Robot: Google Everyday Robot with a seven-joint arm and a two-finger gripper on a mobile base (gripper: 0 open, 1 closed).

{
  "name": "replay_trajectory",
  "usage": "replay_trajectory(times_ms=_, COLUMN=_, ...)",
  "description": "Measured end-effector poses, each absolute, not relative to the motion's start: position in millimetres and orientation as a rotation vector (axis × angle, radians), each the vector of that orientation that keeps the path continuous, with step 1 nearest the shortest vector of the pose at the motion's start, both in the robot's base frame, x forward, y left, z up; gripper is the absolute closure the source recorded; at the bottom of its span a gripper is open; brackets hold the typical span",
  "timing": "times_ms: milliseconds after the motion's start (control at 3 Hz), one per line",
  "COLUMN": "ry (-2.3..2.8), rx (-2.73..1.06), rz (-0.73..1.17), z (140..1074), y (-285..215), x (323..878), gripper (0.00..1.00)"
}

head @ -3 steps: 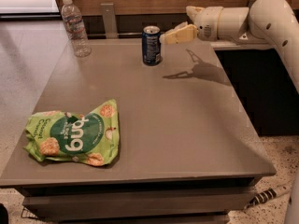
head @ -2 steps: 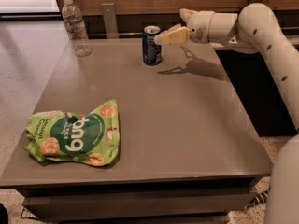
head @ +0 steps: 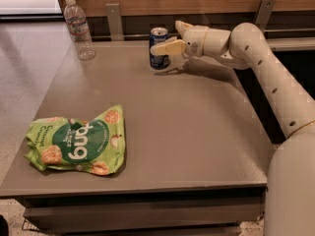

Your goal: Move pepsi can near green rice chip bag

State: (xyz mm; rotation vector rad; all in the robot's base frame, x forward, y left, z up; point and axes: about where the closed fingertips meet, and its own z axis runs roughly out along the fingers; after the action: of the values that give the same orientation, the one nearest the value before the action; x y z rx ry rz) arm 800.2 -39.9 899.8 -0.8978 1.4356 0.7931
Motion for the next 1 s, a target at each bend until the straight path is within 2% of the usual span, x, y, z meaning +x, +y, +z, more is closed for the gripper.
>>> replay_trajectory(times_ms=333, ry=1.428, rx=-0.892, rz=0.820, z=888, y=-26, x=795, gripper=0.16)
replay_trajectory(times_ms=667, ry=1.426, rx=-0.888, rz=0.847, z=878, y=-6, x=779, gripper=0.47)
replay_trajectory(times_ms=1000, ry=1.424, rx=-0.891, rz=0.847, z=880, y=-5, x=780, gripper=0.70)
